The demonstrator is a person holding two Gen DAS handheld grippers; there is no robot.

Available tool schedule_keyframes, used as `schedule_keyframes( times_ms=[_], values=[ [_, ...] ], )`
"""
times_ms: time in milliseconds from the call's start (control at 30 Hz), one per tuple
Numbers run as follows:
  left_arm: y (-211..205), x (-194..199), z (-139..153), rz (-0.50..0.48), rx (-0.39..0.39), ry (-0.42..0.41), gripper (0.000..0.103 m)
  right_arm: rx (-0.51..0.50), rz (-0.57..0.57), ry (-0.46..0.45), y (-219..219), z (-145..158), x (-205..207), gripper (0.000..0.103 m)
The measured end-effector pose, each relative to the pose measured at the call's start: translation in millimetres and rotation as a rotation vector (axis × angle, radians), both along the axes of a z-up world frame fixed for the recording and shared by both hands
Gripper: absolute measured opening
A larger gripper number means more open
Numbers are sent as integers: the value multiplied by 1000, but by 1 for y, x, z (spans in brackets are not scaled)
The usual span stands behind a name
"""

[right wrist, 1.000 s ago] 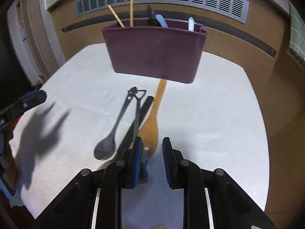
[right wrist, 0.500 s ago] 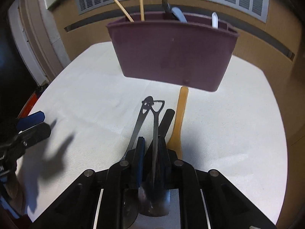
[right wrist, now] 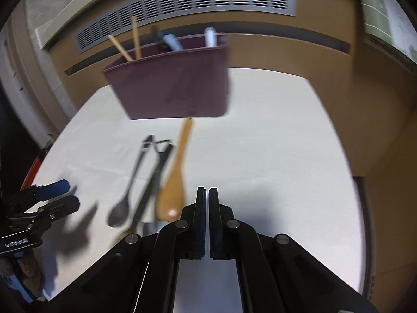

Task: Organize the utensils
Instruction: 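Grasp the wooden spoon by its handle with the right tool, then lift the wooden spoon with the right tool while the left tool grasps a metal spoon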

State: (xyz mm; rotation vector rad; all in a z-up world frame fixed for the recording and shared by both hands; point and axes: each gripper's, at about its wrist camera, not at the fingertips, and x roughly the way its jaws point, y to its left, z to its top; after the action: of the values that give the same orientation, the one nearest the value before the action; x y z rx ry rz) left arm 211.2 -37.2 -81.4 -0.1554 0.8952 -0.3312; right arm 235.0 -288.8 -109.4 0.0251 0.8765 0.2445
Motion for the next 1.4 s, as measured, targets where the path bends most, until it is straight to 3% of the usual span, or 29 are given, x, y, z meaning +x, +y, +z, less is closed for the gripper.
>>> schedule_keyframes(
  times_ms=[133,233,533,700,767,1067,1267,1400],
  values=[
    [-20,3,2,-53,-2,12,63,83,53,50,-13,-5,-6,7],
    [-35,8,5,-93,-19,33,63,120,60,55,-12,-8,-5,18],
    [-27,9,6,-17,37,11,63,75,109,78,30,-7,41,19],
    [-13,11,1,5,33,30,63,-63,121,89,59,-17,65,19],
    [-11,12,-1,4,25,35,63,-78,118,84,59,-17,62,9],
    [-30,9,-10,-56,3,70,62,-55,-10,80,-3,-17,14,9],
    [-62,-1,-12,-97,117,30,62,-21,-31,80,-23,-19,-13,10],
    [-60,-1,-14,-77,156,21,62,8,-29,74,-28,-18,-21,13]
  ],
)
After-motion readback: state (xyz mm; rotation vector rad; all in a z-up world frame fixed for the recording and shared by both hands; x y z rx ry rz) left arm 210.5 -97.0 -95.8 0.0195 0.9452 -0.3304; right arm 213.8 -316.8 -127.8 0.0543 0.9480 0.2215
